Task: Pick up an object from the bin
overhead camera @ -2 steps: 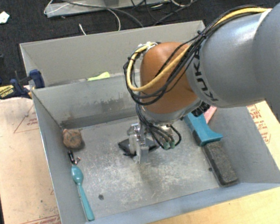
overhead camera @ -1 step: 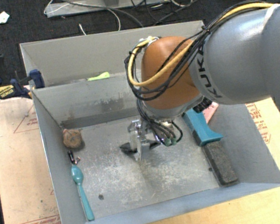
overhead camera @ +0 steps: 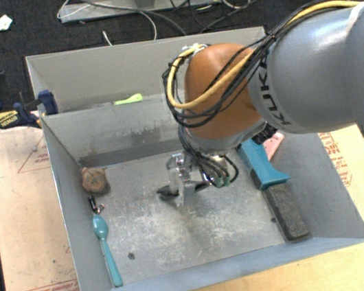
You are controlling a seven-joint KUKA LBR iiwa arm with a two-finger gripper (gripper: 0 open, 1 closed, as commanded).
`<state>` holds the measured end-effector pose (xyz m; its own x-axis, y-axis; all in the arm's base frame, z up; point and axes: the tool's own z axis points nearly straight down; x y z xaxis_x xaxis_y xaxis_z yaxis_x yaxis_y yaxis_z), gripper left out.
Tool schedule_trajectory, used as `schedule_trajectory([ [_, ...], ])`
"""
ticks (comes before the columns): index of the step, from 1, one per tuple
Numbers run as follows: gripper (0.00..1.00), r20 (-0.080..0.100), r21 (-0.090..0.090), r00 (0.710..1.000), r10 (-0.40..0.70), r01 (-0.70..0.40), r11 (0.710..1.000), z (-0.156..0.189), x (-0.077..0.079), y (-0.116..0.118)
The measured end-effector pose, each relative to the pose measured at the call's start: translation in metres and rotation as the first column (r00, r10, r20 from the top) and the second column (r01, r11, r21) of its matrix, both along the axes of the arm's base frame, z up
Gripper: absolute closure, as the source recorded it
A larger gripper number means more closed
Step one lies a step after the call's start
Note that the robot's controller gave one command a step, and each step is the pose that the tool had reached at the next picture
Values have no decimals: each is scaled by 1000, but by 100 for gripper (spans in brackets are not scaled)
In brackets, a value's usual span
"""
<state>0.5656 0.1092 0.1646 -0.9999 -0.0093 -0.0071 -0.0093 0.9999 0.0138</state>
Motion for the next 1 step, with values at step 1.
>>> schedule_trajectory([
  [1, 100, -6, -1, 1000, 0, 0, 1000, 43, -1, 0],
])
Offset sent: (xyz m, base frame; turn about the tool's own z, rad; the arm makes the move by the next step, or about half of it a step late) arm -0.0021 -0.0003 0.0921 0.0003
